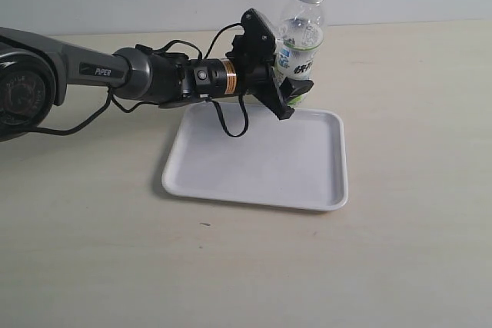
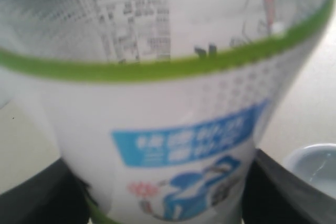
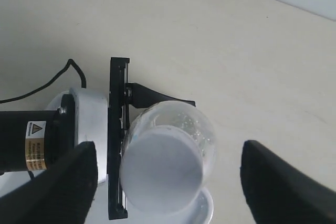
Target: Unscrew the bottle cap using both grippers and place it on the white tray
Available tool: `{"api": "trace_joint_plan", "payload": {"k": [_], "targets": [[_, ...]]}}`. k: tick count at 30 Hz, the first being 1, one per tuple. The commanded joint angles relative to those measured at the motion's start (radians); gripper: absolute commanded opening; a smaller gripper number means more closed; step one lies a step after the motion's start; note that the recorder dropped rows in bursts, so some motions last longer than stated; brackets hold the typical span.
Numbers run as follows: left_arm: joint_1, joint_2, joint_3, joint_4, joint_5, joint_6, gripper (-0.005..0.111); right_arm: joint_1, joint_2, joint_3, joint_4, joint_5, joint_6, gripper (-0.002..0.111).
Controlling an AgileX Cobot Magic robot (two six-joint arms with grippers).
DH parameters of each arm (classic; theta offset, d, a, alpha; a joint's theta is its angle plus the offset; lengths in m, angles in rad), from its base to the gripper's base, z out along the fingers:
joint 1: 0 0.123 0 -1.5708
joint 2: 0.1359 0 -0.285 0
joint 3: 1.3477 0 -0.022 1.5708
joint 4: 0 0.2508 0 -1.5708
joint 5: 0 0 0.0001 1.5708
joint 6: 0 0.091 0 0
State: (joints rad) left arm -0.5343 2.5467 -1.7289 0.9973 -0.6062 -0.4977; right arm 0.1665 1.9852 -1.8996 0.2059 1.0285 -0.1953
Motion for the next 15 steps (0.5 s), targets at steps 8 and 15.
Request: {"api": "trace_joint_plan", "payload": {"k": [8,15], "targets": [[-0.005,-0.001,0.005,0.018,0.052,0.006,0.0,0.003,0.003,-0.004,-0.029,0.005,-0.012,0.063],[-0.005,-0.001,0.005,0.018,0.052,0.005,0.0,0.003,0.003,-0.004,-0.027,-0.006,-0.014,0.056]]}}
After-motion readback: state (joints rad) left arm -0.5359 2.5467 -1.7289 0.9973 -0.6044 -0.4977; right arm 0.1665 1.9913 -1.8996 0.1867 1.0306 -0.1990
